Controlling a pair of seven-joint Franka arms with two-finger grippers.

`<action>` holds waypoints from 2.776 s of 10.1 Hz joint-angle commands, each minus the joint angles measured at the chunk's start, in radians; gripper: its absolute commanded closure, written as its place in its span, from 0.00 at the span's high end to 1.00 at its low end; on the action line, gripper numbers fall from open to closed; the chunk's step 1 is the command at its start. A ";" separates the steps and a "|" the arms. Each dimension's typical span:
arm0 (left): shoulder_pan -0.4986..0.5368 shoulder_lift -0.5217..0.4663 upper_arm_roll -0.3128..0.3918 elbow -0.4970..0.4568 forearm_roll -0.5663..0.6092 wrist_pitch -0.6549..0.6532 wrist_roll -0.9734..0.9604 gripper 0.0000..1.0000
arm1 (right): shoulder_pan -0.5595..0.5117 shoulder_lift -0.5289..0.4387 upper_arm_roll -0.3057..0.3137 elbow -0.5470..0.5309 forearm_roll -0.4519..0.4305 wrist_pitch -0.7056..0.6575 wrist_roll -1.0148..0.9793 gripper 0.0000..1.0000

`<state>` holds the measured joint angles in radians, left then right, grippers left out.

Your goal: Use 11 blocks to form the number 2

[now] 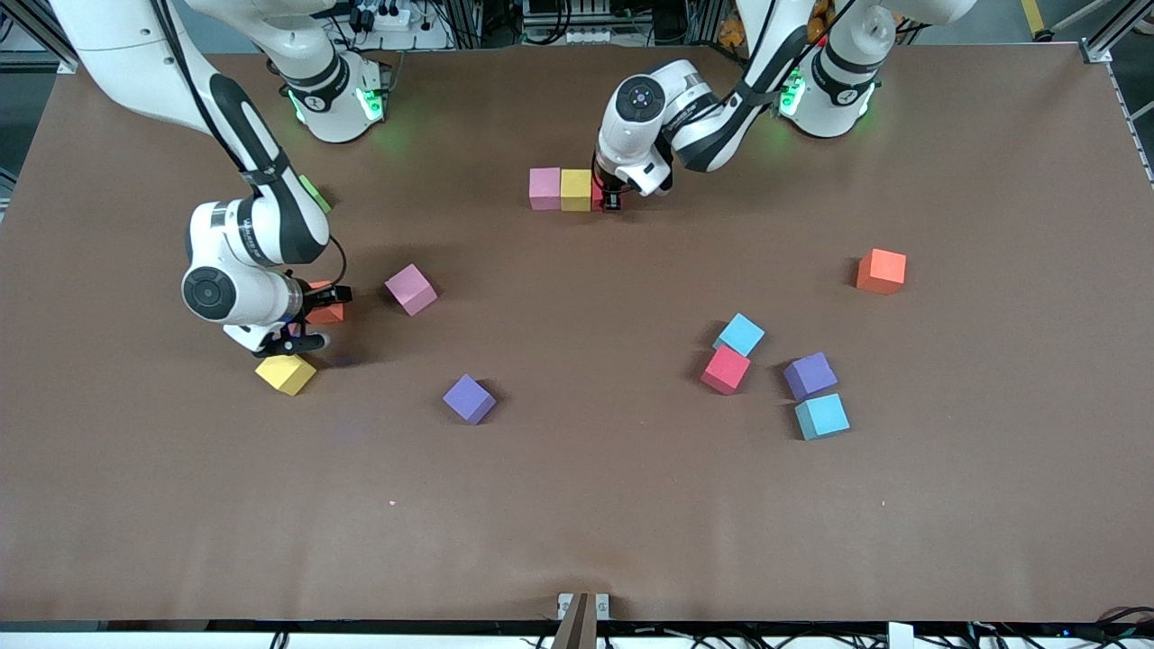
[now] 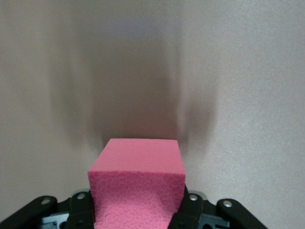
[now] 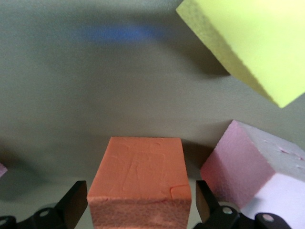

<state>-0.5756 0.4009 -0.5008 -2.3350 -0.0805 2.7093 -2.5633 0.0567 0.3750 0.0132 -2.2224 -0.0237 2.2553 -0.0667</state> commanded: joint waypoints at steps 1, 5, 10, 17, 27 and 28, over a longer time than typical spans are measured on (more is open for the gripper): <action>-0.001 0.015 -0.004 0.011 0.015 0.013 -0.009 0.43 | -0.023 0.022 0.010 0.006 -0.001 0.024 -0.012 1.00; -0.003 0.001 -0.005 0.009 0.059 0.001 -0.008 1.00 | -0.021 0.022 0.010 0.006 -0.001 0.024 -0.012 0.26; 0.013 -0.103 -0.045 -0.001 0.061 -0.078 -0.003 1.00 | 0.004 -0.046 0.027 0.029 -0.001 -0.037 -0.007 0.07; 0.164 -0.188 -0.047 0.118 0.051 -0.325 0.341 1.00 | 0.060 -0.082 0.105 0.171 0.125 -0.237 0.005 0.07; 0.439 -0.044 0.130 0.480 0.062 -0.574 1.734 1.00 | 0.408 -0.022 0.103 0.259 0.309 -0.240 0.365 0.06; 0.445 -0.010 0.131 0.508 0.103 -0.574 1.840 1.00 | 0.461 0.010 0.103 0.297 0.327 -0.238 0.442 0.06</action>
<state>-0.1332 0.3264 -0.3617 -1.8994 -0.0244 2.1658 -0.8370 0.4595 0.3331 0.1210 -1.9922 0.2732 2.0286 0.2877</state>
